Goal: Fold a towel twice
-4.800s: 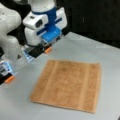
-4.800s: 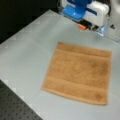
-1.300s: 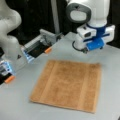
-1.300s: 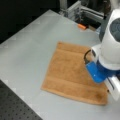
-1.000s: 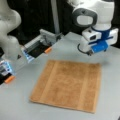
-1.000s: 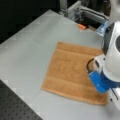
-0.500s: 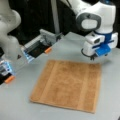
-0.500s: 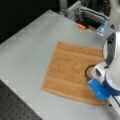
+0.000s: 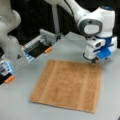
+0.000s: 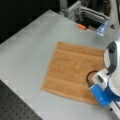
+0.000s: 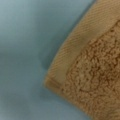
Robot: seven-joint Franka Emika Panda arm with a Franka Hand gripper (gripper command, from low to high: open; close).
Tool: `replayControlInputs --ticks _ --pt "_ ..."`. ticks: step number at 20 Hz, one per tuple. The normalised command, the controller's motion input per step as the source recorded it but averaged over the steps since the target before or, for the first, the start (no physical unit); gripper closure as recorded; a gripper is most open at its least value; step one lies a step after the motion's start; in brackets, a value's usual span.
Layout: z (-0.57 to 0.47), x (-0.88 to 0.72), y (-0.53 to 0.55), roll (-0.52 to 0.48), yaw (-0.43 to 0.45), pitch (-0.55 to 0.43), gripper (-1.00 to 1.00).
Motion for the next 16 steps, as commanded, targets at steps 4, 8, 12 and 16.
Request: replayControlInputs --ticks 4,8,12,16 --pt "-0.13 0.15 0.06 -0.204 0.083 -0.070 -1.00" --pt "-0.12 0.07 0.01 -0.197 0.095 -0.078 -1.00" --pt "-0.14 0.00 -0.05 -0.162 0.103 -0.093 -1.00" --pt "-0.14 -0.01 -0.06 -0.105 0.087 -0.082 -1.00"
